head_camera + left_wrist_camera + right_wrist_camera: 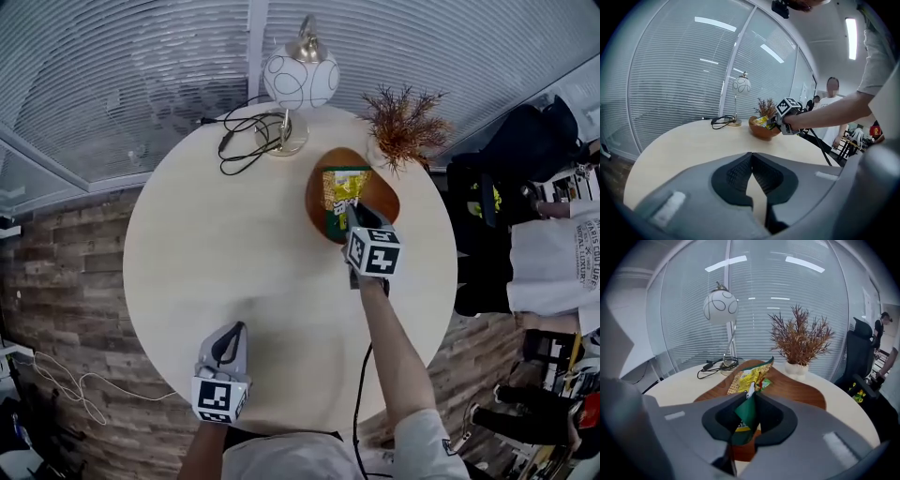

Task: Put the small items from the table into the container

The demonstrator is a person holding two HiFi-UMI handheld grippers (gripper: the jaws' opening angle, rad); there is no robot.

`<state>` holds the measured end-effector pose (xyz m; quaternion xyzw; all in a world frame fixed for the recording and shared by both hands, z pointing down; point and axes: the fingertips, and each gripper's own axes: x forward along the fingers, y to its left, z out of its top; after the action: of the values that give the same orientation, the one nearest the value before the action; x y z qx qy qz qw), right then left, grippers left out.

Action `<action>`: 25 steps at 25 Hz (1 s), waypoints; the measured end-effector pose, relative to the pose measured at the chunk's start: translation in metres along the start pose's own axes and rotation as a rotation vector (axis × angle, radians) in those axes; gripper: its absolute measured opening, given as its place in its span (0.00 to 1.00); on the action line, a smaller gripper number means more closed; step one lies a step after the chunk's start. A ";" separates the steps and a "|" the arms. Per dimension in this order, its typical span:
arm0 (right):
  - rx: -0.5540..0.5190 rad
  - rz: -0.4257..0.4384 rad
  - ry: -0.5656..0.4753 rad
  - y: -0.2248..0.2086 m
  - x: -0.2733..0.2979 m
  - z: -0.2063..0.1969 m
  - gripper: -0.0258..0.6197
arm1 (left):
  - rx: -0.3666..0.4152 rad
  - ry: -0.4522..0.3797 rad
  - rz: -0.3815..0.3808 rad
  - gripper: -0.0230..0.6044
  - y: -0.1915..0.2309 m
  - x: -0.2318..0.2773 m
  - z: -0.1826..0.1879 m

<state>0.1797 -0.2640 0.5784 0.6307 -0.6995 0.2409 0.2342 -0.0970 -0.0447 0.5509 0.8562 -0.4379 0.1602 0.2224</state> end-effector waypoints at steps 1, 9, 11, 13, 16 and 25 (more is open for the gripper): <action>0.000 0.003 0.024 -0.002 0.005 -0.006 0.14 | -0.001 0.000 0.005 0.02 -0.001 0.000 0.000; -0.039 -0.034 0.017 -0.012 -0.001 -0.013 0.31 | 0.012 -0.016 0.038 0.02 -0.016 -0.003 -0.001; -0.037 -0.025 -0.014 -0.015 -0.015 -0.007 0.30 | 0.008 -0.020 0.034 0.02 -0.025 -0.004 0.001; -0.031 -0.005 -0.047 -0.017 -0.030 0.001 0.30 | 0.009 -0.023 0.035 0.02 -0.033 -0.006 0.003; -0.023 0.058 -0.135 -0.012 -0.062 0.021 0.25 | 0.015 -0.036 0.046 0.02 -0.046 -0.012 0.006; -0.095 0.330 -0.323 0.045 -0.203 0.011 0.04 | 0.026 -0.075 0.072 0.02 -0.089 -0.038 0.007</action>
<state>0.1540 -0.1106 0.4398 0.5263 -0.8322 0.1385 0.1060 -0.0447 0.0239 0.5057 0.8482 -0.4744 0.1414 0.1886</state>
